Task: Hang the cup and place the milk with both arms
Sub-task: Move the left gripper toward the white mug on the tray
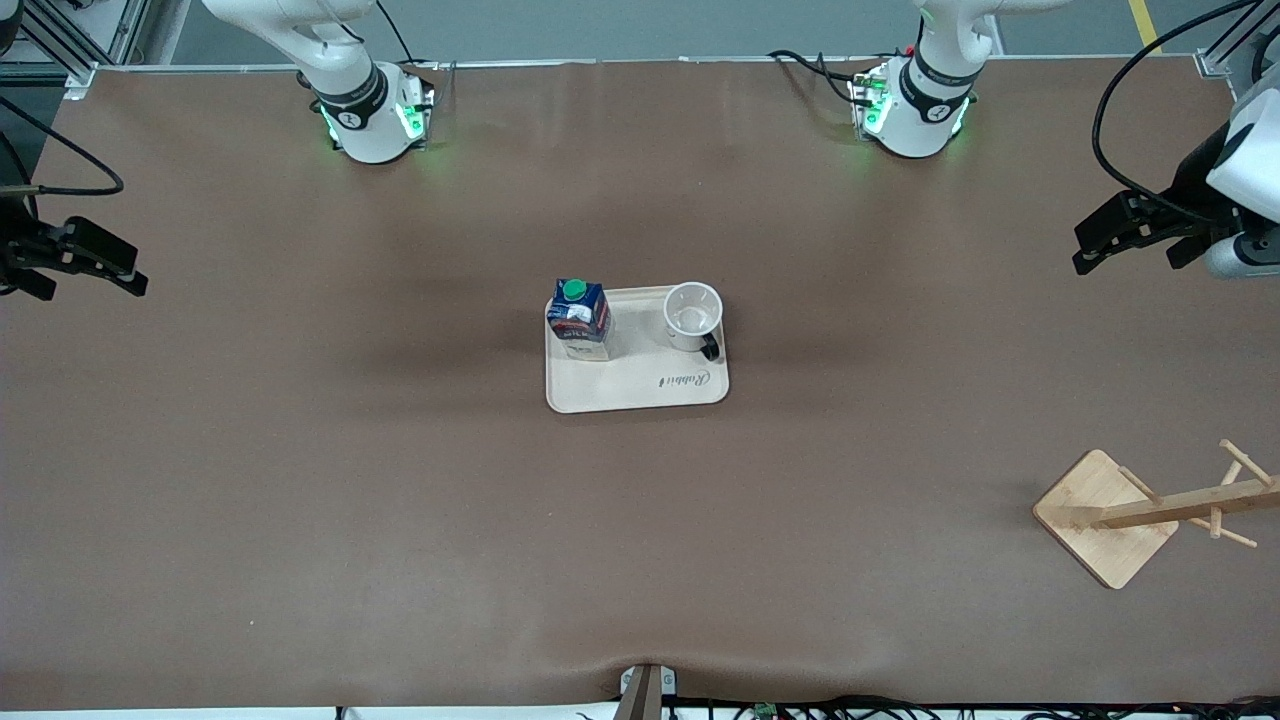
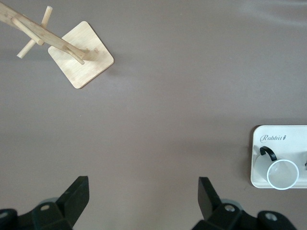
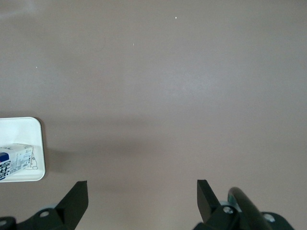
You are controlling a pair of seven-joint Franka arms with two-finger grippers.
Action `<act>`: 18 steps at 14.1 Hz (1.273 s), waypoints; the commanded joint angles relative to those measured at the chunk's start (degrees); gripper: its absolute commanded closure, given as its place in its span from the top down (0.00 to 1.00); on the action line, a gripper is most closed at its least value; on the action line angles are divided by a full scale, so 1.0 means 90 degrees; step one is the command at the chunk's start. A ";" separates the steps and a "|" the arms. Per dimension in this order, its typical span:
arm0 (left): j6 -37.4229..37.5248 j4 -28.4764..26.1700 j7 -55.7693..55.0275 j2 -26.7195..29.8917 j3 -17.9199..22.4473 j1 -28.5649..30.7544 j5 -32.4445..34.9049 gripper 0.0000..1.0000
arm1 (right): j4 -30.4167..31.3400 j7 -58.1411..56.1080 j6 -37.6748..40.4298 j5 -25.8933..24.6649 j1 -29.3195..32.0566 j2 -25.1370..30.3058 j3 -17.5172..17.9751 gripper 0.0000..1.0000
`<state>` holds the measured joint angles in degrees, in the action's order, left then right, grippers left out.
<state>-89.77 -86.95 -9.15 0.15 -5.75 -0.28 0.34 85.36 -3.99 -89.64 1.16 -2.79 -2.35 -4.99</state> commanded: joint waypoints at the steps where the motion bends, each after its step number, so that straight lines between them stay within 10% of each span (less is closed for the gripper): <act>1: 0.0102 0.0149 0.0021 -0.0046 -0.0005 -0.0028 0.0099 1.00 | -0.0119 0.0081 0.0106 0.0047 -0.0022 0.0008 0.0008 1.00; 10: 0.0141 0.0208 -0.1031 -0.0631 -0.0766 -0.0183 0.0100 1.00 | -0.0119 0.0072 0.0096 0.0066 0.0017 -0.0032 0.0008 1.00; 18: 0.0082 0.0072 -0.2566 -0.1520 -0.0933 -0.1637 0.0615 1.00 | -0.0119 0.0082 0.0067 0.0047 -0.0022 -0.0061 0.0008 1.00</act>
<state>-89.68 -86.89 -30.46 -11.52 -14.09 -11.47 2.33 85.15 -3.97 -89.46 1.18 -2.89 -2.47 -4.85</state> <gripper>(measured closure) 0.000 0.000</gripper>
